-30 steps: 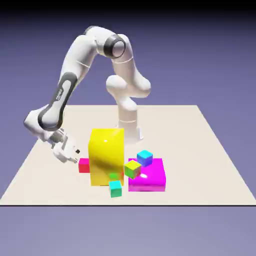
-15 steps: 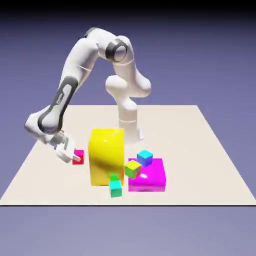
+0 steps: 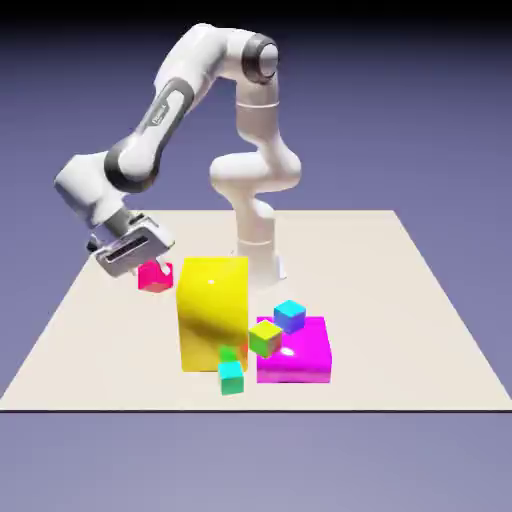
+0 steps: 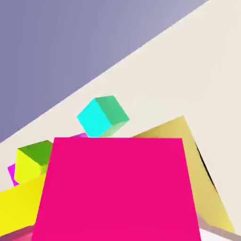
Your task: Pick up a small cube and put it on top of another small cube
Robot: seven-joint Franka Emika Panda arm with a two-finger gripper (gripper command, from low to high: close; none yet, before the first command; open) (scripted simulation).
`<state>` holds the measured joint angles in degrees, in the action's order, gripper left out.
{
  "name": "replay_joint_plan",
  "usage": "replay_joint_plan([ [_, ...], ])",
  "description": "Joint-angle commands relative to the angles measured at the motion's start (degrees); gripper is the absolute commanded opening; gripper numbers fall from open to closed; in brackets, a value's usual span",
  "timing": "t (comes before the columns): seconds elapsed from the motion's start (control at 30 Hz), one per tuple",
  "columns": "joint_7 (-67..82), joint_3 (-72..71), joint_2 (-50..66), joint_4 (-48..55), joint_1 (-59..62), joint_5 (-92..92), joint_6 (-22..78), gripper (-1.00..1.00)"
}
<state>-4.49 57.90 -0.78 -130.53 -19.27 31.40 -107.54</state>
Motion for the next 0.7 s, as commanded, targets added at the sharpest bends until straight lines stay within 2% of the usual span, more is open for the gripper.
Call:
replay_joint_plan([
  [0.0,1.1,-0.9,-1.3,0.4,-3.5,-2.6,0.9,-1.00],
  [0.67,-19.7,-42.1,5.3,9.7,0.9,-30.4,18.8,-1.00],
])
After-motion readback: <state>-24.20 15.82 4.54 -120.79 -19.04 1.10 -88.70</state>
